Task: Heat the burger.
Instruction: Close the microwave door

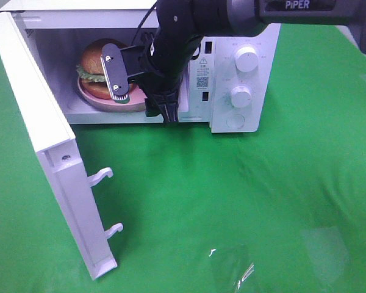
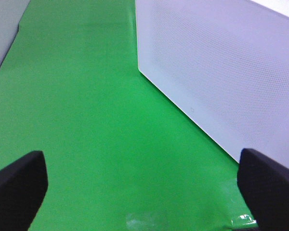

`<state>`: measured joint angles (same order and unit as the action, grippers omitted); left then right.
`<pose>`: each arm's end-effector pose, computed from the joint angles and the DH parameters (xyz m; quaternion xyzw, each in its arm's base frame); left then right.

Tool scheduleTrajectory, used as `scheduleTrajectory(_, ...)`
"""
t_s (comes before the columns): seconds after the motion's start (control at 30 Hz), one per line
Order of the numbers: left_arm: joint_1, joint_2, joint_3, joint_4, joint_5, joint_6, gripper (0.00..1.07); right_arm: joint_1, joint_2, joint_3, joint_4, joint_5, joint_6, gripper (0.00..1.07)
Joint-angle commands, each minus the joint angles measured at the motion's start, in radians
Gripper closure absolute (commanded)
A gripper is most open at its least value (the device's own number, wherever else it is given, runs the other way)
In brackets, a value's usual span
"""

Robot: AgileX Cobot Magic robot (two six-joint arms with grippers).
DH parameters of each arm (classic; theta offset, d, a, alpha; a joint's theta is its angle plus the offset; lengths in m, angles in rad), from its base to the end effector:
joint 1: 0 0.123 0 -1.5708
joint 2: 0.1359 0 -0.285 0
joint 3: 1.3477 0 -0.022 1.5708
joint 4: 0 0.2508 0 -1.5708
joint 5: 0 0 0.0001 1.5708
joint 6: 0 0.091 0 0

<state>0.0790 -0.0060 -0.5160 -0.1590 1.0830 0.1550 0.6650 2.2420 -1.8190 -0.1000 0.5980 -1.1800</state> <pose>-0.0081 -0.0134 0.2807 0.0371 0.8498 -0.0181 0.5255 0.3998 0.3070 0.1853 -0.7744 0.5485 -0.1180 0.2923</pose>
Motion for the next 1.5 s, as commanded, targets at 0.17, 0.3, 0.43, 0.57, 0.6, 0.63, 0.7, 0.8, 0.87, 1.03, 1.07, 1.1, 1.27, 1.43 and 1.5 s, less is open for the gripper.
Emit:
scheduleTrajectory(0.17, -0.006, -0.016, 0.0, -0.006, -0.014, -0.001, 0.07, -0.002, -0.084, 0.103, 0.007, -0.019, 0.007, 0.42)
scheduleTrajectory(0.3, -0.006, -0.016, 0.0, -0.006, -0.014, -0.001, 0.07, -0.002, -0.13, 0.175, 0.007, -0.049, 0.018, 0.38)
scheduleTrajectory(0.43, -0.006, -0.016, 0.0, -0.006, -0.014, -0.001, 0.07, -0.002, -0.194, 0.274, 0.002, -0.068, 0.061, 0.33)
scheduleTrajectory(0.57, -0.006, -0.016, 0.0, -0.006, -0.014, -0.001, 0.07, -0.003, -0.244, 0.344, 0.0, -0.068, 0.107, 0.31)
scheduleTrajectory(0.6, -0.006, -0.016, 0.0, -0.006, -0.014, -0.001, 0.07, -0.003, -0.244, 0.344, 0.0, -0.068, 0.107, 0.31)
scheduleTrajectory(0.63, -0.006, -0.016, 0.0, -0.006, -0.014, -0.001, 0.07, -0.003, -0.274, 0.376, 0.0, -0.068, 0.153, 0.31)
scheduleTrajectory(0.7, -0.006, -0.016, 0.0, -0.006, -0.014, -0.001, 0.07, -0.003, -0.288, 0.394, 0.0, -0.071, 0.176, 0.31)
scheduleTrajectory(0.8, -0.006, -0.016, 0.0, -0.006, -0.014, -0.001, 0.07, -0.003, -0.347, 0.461, 0.0, -0.077, 0.278, 0.31)
scheduleTrajectory(0.87, -0.006, -0.016, 0.0, -0.006, -0.014, -0.001, 0.07, -0.003, -0.381, 0.501, 0.0, -0.088, 0.319, 0.31)
scheduleTrajectory(1.03, -0.006, -0.016, 0.0, -0.006, -0.014, -0.001, 0.07, -0.003, -0.469, 0.599, 0.0, -0.095, 0.393, 0.31)
scheduleTrajectory(1.07, -0.006, -0.016, 0.0, -0.006, -0.014, -0.001, 0.07, -0.003, -0.469, 0.599, 0.0, -0.095, 0.393, 0.31)
scheduleTrajectory(1.1, -0.006, -0.016, 0.0, -0.006, -0.014, -0.001, 0.07, -0.003, -0.499, 0.631, 0.0, -0.096, 0.423, 0.31)
scheduleTrajectory(1.27, -0.006, -0.016, 0.0, -0.006, -0.014, -0.001, 0.07, -0.003, -0.594, 0.725, 0.0, -0.099, 0.593, 0.31)
scheduleTrajectory(1.43, -0.006, -0.016, 0.0, -0.006, -0.014, -0.001, 0.07, -0.003, -0.676, 0.79, 0.0, -0.105, 0.709, 0.31)
scheduleTrajectory(1.5, -0.006, -0.016, 0.0, -0.006, -0.014, -0.001, 0.07, -0.003, -0.765, 0.856, 0.001, -0.106, 0.806, 0.31)
